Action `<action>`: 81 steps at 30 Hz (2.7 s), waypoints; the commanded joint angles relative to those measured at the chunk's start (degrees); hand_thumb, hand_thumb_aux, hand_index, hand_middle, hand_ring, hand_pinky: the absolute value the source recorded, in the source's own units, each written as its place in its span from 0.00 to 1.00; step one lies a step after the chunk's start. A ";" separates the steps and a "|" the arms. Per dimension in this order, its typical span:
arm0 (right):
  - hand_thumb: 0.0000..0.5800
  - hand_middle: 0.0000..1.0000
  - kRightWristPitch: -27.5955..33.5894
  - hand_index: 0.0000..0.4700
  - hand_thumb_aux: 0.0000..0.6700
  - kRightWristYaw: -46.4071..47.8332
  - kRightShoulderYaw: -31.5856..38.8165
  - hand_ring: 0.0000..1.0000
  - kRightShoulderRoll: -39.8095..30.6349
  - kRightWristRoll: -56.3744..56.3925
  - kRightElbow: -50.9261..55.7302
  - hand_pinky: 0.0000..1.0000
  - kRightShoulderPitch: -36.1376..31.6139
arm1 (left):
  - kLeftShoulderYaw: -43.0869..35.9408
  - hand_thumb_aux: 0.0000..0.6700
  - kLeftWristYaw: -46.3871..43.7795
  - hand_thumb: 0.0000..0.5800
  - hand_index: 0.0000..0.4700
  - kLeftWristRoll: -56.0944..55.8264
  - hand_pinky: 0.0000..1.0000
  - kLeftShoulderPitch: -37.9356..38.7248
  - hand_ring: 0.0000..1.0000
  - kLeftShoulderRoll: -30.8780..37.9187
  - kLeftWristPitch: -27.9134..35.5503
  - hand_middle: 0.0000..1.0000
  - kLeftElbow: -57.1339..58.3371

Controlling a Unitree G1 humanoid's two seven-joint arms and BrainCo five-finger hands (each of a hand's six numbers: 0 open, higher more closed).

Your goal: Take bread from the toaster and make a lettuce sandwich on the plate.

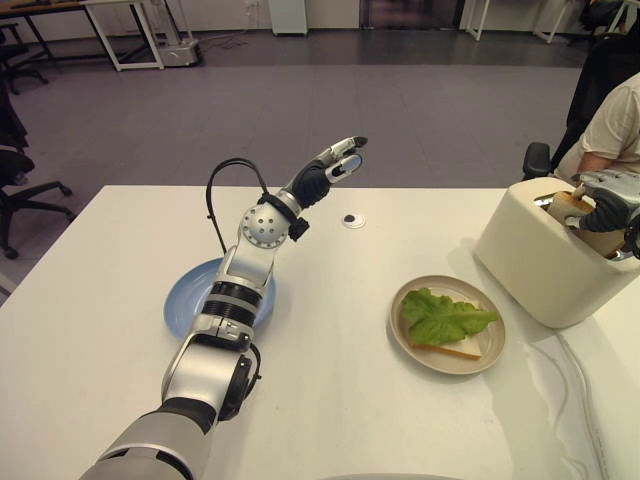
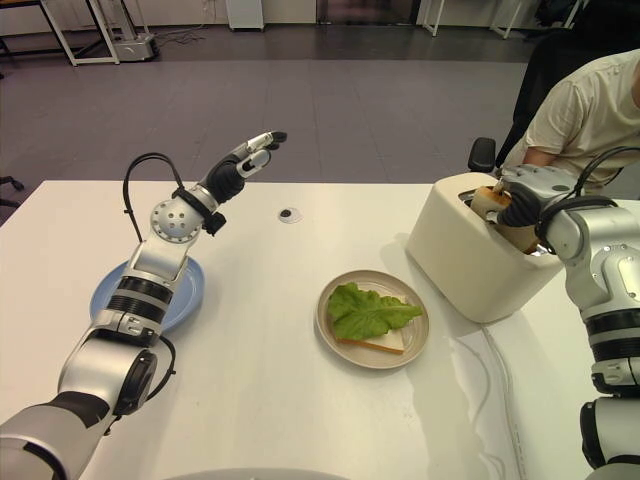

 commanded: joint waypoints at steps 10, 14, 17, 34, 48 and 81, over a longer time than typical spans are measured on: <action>1.00 0.00 -3.77 1.00 1.00 -8.46 -3.95 0.00 0.63 4.60 2.04 0.00 -15.12 | -0.09 0.00 0.19 0.00 0.00 -1.15 0.00 1.34 0.00 -0.12 -0.77 0.00 -1.09; 1.00 0.00 -4.81 1.00 1.00 -2.32 -4.25 0.00 3.16 11.17 1.84 0.00 -18.10 | 0.46 0.00 -0.06 0.00 0.00 -1.26 0.00 2.07 0.00 0.99 -0.14 0.00 -2.58; 1.00 0.00 -2.85 1.00 1.00 8.91 -3.67 0.00 6.43 20.88 -1.98 0.00 -14.49 | 0.82 0.00 -0.26 0.00 0.00 -1.50 0.00 2.34 0.00 1.40 0.58 0.00 -3.31; 1.00 0.00 12.23 1.00 1.00 41.96 -0.26 0.00 13.70 45.30 -8.25 0.00 0.15 | 0.50 0.00 -2.33 0.00 0.00 -2.62 0.00 1.72 0.00 1.33 2.30 0.00 -4.17; 1.00 0.00 6.09 1.00 1.00 38.39 3.21 0.00 17.94 42.08 0.04 0.00 0.43 | -0.40 0.00 -1.84 0.00 0.00 -1.68 0.00 1.57 0.00 1.08 1.69 0.00 -3.69; 1.00 1.00 42.23 1.00 1.00 53.21 -6.71 1.00 -0.36 73.51 -55.34 1.00 24.49 | -26.89 1.00 -43.92 1.00 1.00 -32.65 1.00 19.35 1.00 3.15 34.68 1.00 -49.65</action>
